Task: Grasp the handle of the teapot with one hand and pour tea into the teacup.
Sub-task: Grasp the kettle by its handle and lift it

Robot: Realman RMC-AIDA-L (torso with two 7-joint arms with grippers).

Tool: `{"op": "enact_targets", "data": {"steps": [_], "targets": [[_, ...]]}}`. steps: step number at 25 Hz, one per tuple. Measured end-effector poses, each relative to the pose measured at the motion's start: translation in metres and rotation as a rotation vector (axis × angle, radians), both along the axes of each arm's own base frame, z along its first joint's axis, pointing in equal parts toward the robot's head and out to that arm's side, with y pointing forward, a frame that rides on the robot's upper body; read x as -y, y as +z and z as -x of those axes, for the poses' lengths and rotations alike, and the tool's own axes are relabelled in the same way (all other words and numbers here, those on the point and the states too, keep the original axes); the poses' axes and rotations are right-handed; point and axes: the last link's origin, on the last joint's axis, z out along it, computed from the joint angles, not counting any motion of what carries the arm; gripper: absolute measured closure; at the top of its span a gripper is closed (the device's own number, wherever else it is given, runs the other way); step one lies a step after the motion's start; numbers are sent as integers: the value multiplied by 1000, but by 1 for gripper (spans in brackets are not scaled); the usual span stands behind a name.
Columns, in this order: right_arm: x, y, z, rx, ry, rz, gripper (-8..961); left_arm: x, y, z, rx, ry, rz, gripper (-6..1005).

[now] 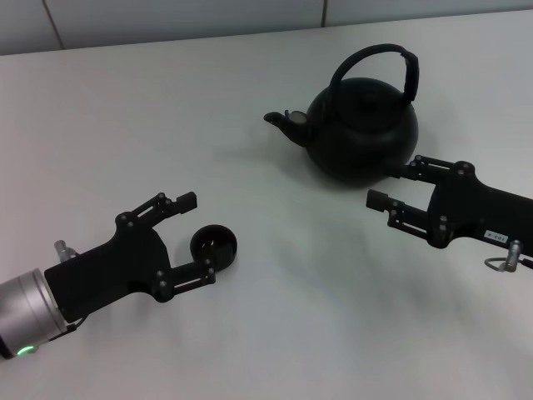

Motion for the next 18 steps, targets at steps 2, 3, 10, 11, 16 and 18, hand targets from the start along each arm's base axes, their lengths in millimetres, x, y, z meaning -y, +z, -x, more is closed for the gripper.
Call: {"op": "enact_targets", "data": {"steps": [2,3,10,11,16,18], "targets": [[-2,-1,0,1,-9,-5,408,2,2,-2,17,-13,5,142],[-3,-1,0,0,-12,-6,408,2,2,-2,17,-13,5,142],[-5,-2,0,3,-18,-11,408,15,14,-10,104,-76,41,143],[-5,-2,0,4,-20,-11,408,16,18,-9,105,-75,69,143],[-5,-2,-2,7,-28,-14,408,17,30,-4,55,-81,162,144],[-4,-2,-3,8,-31,-14,408,17,33,-3,39,-80,194,144]]}}
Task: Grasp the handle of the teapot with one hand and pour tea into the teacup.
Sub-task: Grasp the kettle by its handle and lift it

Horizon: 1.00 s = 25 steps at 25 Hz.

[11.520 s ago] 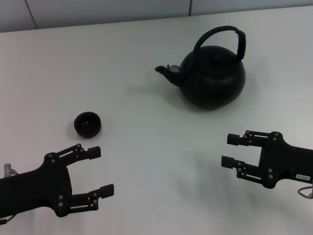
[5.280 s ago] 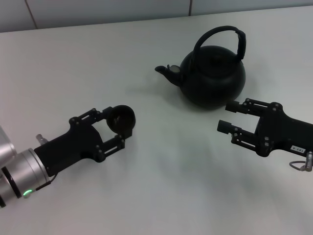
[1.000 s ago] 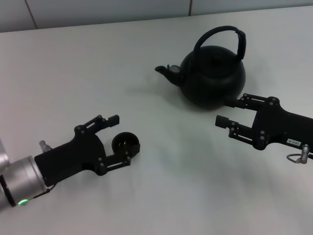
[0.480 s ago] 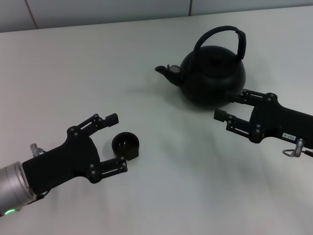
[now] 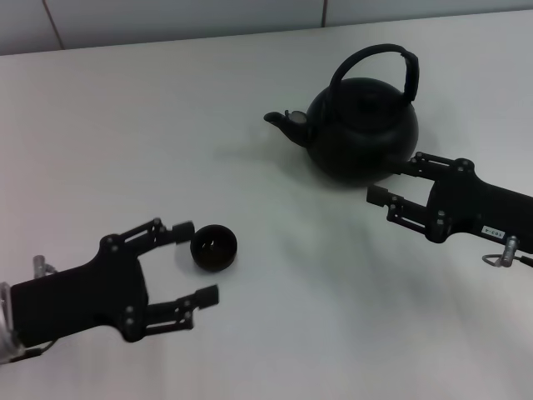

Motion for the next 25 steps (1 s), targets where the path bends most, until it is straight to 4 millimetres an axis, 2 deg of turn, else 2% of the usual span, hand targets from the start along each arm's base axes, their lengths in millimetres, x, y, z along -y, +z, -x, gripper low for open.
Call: {"op": "enact_targets", "data": {"steps": [3,8,19,25], "targets": [[1,0,-3,5,-13,-5,408,-5,18,3,-55,-2,64,144],[0,3,-7,3,-41,-30,408,-8,33,3,-95,-15,66,145],[-2,9,-16,-14,-109,-85,409,-11,41,-4,-112,-48,54,147],[-11,22,-26,-61,-200,-190,409,-12,42,-5,-113,-52,48,149]]}}
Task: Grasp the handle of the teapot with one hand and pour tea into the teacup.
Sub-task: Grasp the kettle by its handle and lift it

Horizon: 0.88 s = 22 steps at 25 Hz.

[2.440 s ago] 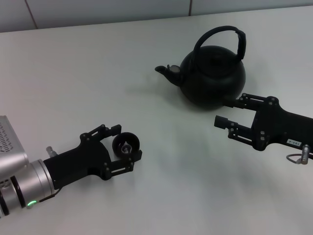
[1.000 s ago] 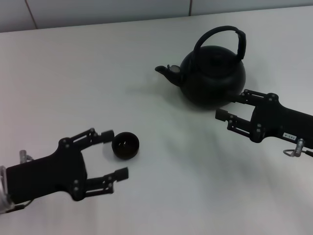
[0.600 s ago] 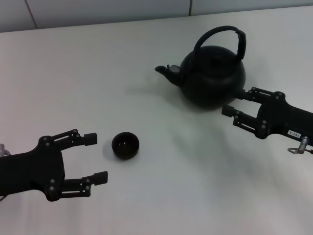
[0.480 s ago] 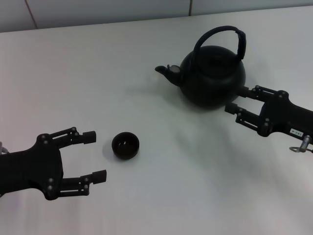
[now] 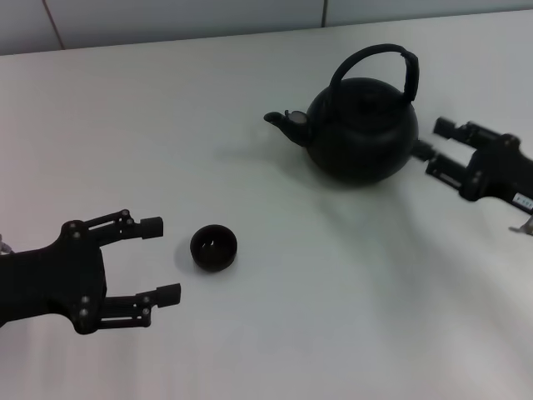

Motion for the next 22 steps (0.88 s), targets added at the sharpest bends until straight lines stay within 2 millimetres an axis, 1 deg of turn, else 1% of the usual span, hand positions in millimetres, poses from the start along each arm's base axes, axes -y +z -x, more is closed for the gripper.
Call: {"op": "enact_targets", "data": {"steps": [6,8,9,13,22], "targets": [[-11,3,-10,39,-74,-77,408,-1,-1,-2,-2,-10,5,150],[-17,0,-11,58,-88,-116,408,-2,-1,-2,-3,-9,2,150],[-17,0,-11,58,-88,-116,408,-2,-1,-2,-3,-9,2,150],[-26,-6,-4,71,-66,-179,408,-2,-1,-2,-6,-9,-3,151],[-39,-10,4,68,-64,-188,408,-2,-3,-1,-6,-4,-7,152]]}}
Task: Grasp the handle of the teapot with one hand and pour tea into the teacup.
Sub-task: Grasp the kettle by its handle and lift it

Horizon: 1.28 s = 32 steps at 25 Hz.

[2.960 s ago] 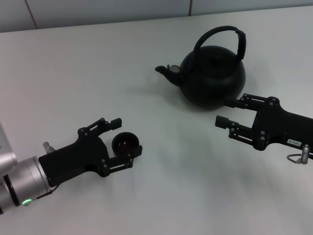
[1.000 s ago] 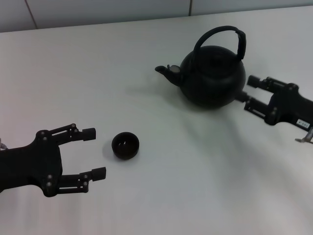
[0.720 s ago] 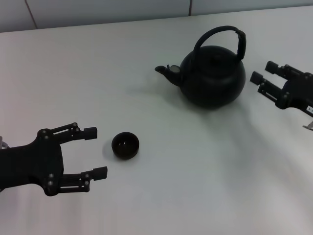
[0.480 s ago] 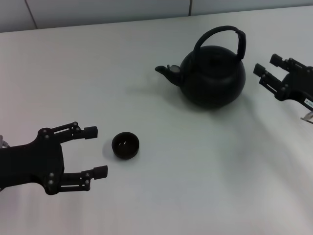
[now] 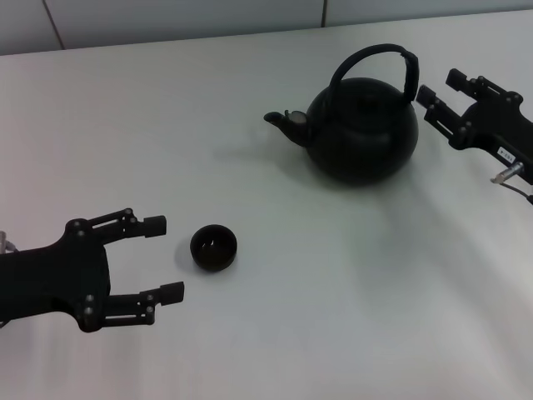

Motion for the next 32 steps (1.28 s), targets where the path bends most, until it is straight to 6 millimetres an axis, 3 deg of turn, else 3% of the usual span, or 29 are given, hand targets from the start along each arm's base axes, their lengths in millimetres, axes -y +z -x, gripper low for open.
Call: {"op": "enact_targets", "data": {"steps": [6,23,32], "targets": [[-12,-6,4,2,-31,-19,409,2,-6,3,-42,-1,17,153],[-22,-14,11,-19,-47,-35,409,1,-6,4,-43,3,8,153],[-23,-17,11,-24,-65,-27,466,2,-6,6,-40,11,2,153]]}}
